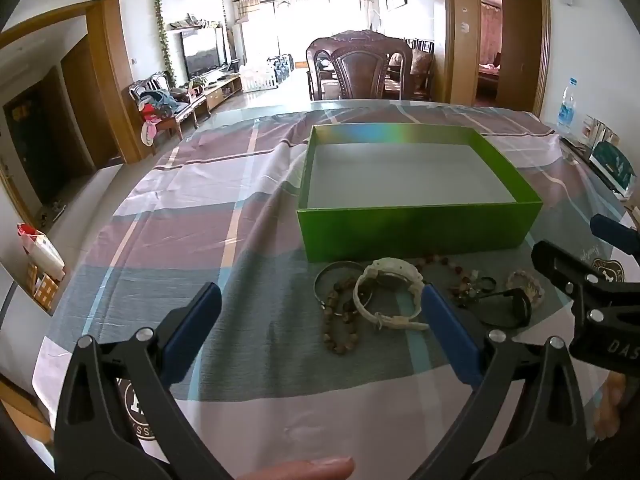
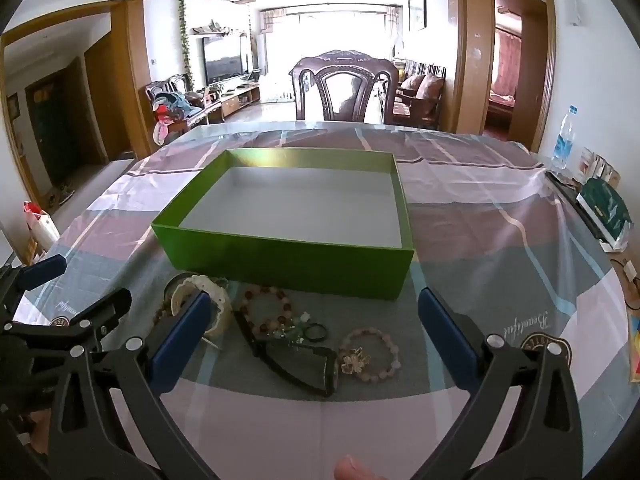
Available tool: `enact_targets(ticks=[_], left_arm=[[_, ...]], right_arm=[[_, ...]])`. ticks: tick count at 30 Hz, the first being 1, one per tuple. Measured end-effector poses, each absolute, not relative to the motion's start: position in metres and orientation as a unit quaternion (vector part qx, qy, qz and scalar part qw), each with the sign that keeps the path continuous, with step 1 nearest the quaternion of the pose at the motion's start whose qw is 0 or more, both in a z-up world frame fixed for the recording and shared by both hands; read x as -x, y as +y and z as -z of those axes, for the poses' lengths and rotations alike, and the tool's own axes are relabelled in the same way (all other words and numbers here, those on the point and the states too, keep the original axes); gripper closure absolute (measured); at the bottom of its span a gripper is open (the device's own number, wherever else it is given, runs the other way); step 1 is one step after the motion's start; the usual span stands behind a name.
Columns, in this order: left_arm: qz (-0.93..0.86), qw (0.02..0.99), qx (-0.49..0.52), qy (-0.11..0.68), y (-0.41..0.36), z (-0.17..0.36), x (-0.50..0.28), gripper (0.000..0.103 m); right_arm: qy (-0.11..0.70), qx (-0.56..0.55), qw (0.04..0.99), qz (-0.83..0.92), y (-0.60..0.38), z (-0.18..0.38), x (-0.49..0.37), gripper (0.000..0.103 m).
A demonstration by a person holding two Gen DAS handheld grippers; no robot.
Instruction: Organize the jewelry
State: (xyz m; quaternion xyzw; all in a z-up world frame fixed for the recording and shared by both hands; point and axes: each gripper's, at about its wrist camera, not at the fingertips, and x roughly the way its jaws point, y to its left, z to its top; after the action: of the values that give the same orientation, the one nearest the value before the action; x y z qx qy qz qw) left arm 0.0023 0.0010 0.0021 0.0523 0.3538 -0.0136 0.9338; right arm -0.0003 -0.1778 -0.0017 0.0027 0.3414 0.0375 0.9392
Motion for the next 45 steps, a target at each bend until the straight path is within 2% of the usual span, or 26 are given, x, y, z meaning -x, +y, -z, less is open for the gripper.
enact_targets(ticks=[45], left_arm=[[0.014,0.934,-0.050,0.354,0.0030,-0.0014,-0.0019,0.004]], right_arm=[[0.338,-0.002,0.940,-0.043,-0.1723,0.0033,0.0070,0.003]])
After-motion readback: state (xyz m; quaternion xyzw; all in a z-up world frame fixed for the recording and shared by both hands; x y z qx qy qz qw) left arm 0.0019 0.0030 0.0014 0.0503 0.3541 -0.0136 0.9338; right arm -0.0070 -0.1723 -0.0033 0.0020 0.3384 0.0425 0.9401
